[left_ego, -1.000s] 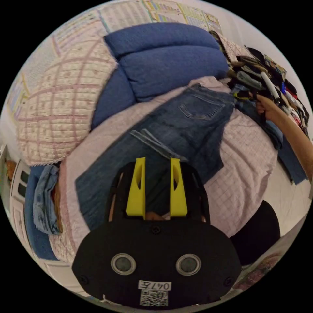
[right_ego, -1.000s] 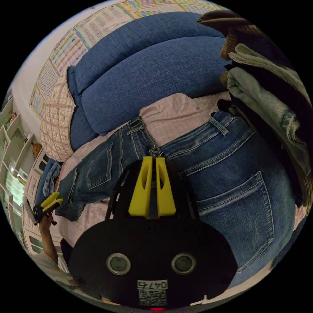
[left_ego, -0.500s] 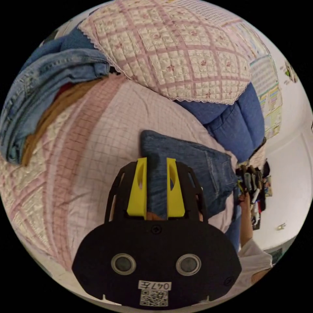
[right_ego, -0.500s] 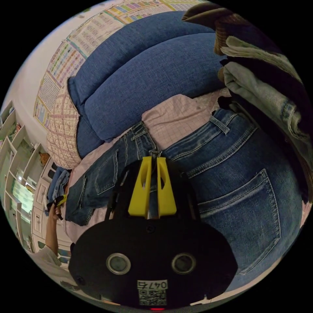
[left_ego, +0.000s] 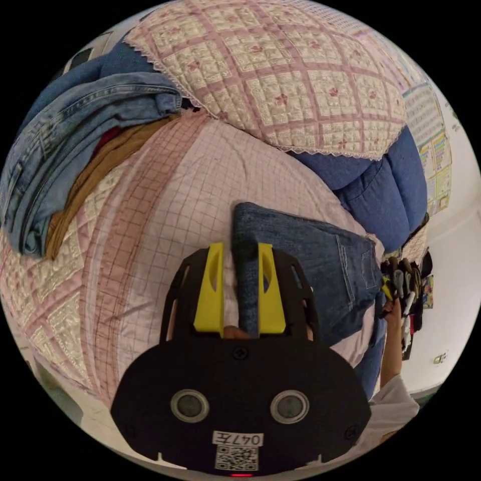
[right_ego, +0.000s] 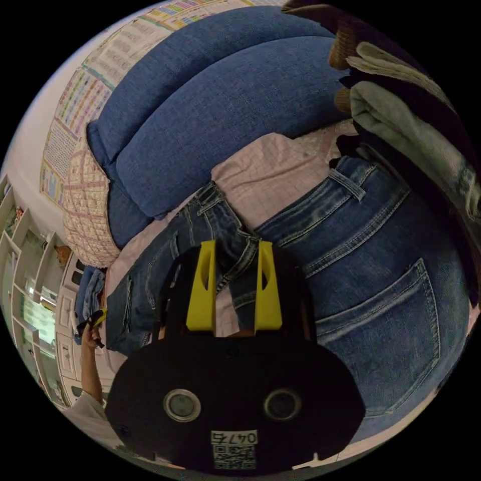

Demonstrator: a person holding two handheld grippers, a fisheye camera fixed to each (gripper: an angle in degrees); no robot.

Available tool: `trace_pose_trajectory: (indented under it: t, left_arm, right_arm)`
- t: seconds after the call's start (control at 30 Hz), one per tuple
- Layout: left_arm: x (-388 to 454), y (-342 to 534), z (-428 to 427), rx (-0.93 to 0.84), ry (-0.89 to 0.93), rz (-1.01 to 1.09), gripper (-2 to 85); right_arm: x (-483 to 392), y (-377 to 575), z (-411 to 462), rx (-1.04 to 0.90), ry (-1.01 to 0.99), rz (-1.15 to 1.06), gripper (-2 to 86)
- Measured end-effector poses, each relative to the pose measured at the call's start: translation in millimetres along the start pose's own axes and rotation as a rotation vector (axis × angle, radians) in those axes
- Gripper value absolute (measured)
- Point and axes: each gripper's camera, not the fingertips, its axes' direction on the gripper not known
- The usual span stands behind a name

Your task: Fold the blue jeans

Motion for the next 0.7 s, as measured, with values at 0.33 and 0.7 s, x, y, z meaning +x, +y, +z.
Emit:
trace_pose_trajectory:
  t: [0.33, 0.7]
  left_arm:
    - [94.6, -13.7, 5.6, 0.086, -0.133, 0.283, 1.7]
    - [229.8, -29.3, 7.5, 0.401, -0.224, 0.528, 1.4]
  right_arm:
    - [-212.1, 44.9, -9.8, 0.201, 0.565, -0.741, 0.4]
    - [-261.8, 58.0, -38.3, 0.617, 0.79, -0.715, 0.3]
